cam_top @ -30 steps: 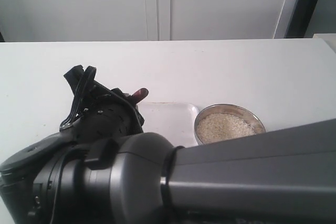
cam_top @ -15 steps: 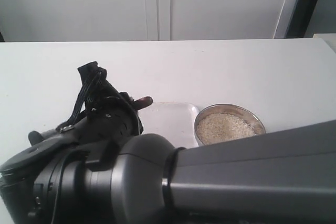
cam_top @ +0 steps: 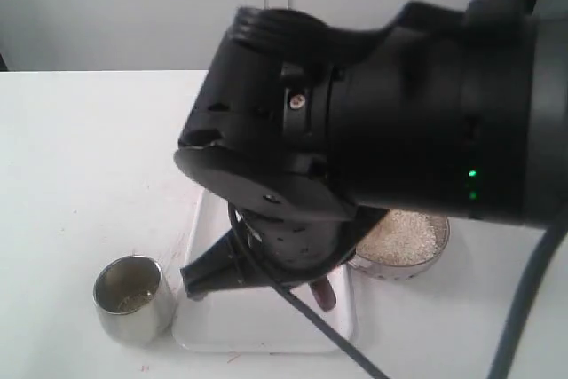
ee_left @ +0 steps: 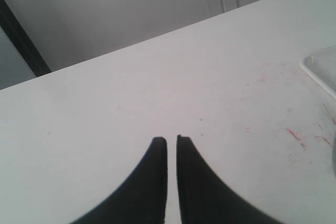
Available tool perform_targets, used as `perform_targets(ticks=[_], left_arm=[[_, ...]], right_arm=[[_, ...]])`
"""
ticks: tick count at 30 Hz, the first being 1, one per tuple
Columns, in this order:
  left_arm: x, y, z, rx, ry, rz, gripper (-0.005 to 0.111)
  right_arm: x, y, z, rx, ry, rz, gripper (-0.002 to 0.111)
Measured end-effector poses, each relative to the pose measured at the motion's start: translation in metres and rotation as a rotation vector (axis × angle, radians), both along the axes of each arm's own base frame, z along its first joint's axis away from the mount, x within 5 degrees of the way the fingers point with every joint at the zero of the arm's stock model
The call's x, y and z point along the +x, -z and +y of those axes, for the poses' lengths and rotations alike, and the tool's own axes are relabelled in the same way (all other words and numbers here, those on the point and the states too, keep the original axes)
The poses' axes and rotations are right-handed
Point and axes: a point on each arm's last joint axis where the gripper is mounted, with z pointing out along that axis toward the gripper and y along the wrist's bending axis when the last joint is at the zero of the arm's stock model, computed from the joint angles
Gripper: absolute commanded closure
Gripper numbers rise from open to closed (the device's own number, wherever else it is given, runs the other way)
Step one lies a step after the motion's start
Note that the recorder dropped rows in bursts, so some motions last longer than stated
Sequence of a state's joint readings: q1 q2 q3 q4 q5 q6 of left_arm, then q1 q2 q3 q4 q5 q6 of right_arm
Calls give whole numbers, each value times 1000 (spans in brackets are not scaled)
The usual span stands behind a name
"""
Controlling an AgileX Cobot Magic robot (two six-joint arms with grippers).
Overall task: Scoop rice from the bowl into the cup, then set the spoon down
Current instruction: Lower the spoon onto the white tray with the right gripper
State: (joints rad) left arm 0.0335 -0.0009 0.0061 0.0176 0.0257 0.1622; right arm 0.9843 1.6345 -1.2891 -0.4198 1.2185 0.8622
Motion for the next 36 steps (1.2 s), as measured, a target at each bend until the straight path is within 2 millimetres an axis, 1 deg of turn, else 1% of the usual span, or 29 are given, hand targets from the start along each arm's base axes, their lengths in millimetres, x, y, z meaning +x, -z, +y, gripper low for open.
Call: perform_targets(ticks=[2, 3, 6, 9, 12, 16, 18, 21, 30, 33, 36], left_arm=[[0, 0, 0, 0, 0, 0, 92], [0, 0, 0, 0, 0, 0, 92], [0, 0, 0, 0, 0, 0, 92], [0, 0, 0, 0, 0, 0, 92], [0, 0, 0, 0, 0, 0, 92], [0, 0, 0, 0, 0, 0, 92], [0, 0, 0, 0, 0, 0, 92], [0, 0, 0, 0, 0, 0, 92], [0, 0, 0, 0, 0, 0, 92], [0, 0, 0, 0, 0, 0, 92], [0, 0, 0, 0, 0, 0, 92]], right_arm=[[-2, 17, 0, 4, 46, 93, 108], [-2, 21, 1, 5, 55, 116, 108], [0, 29, 5, 32, 65, 140, 108], [7, 34, 7, 88, 86, 156, 108], [25, 40, 1, 148, 122, 188, 108], [57, 38, -8, 264, 183, 239, 108], [69, 38, -11, 301, 202, 249, 108], [80, 45, -11, 304, 204, 242, 108], [91, 84, -2, 260, 205, 284, 108], [93, 92, 0, 256, 206, 288, 108], [94, 95, 1, 261, 205, 283, 108]])
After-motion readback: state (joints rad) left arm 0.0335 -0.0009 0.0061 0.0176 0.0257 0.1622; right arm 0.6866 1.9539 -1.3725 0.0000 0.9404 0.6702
